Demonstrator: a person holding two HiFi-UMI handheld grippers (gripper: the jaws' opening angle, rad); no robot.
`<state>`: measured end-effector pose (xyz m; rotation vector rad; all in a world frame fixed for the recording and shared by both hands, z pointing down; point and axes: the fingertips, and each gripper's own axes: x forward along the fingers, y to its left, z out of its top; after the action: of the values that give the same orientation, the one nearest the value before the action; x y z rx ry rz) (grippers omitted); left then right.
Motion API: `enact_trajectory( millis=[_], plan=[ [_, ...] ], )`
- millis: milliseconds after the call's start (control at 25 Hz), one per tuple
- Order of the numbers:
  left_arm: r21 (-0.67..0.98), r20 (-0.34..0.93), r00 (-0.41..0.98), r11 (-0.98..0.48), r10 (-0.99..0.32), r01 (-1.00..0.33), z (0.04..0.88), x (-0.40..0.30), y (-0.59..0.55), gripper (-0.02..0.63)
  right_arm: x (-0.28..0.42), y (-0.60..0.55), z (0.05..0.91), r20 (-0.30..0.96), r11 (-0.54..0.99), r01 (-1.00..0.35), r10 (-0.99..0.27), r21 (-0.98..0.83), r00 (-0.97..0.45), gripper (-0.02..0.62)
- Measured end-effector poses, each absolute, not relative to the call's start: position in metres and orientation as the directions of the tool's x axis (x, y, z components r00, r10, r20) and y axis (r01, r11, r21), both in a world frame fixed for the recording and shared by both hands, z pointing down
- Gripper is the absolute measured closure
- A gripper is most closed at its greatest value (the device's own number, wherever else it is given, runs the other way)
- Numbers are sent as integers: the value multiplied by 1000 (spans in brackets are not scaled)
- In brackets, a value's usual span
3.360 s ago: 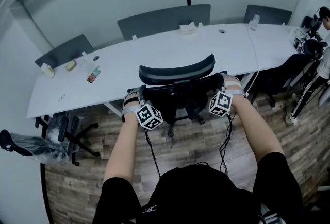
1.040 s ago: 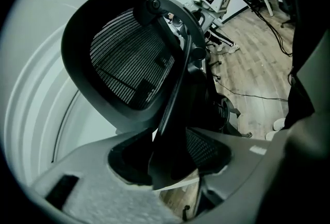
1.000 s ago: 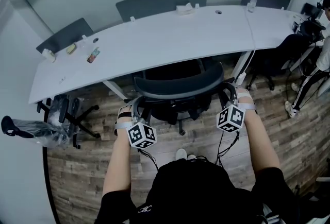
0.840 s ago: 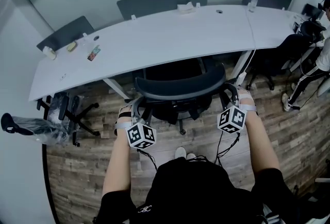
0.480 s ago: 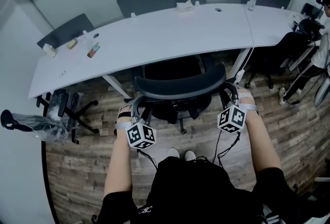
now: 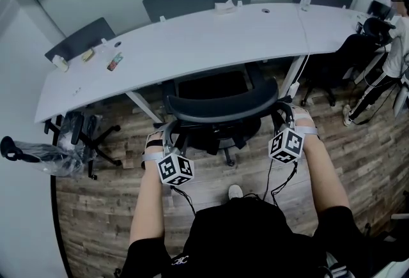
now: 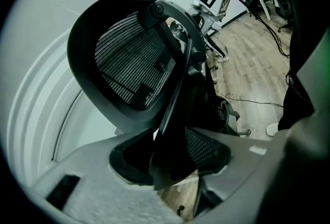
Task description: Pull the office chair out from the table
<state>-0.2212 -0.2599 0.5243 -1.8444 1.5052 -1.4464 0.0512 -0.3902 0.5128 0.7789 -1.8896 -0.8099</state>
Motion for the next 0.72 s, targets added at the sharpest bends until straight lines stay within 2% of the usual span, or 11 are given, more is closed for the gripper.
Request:
enact_trajectory(
  millis=[720],
  plan=[
    [-752, 466, -7, -391, -885, -531, 528, -200, -175, 414, 76, -297, 518, 466, 541, -280, -835, 793, -293, 465]
  ],
)
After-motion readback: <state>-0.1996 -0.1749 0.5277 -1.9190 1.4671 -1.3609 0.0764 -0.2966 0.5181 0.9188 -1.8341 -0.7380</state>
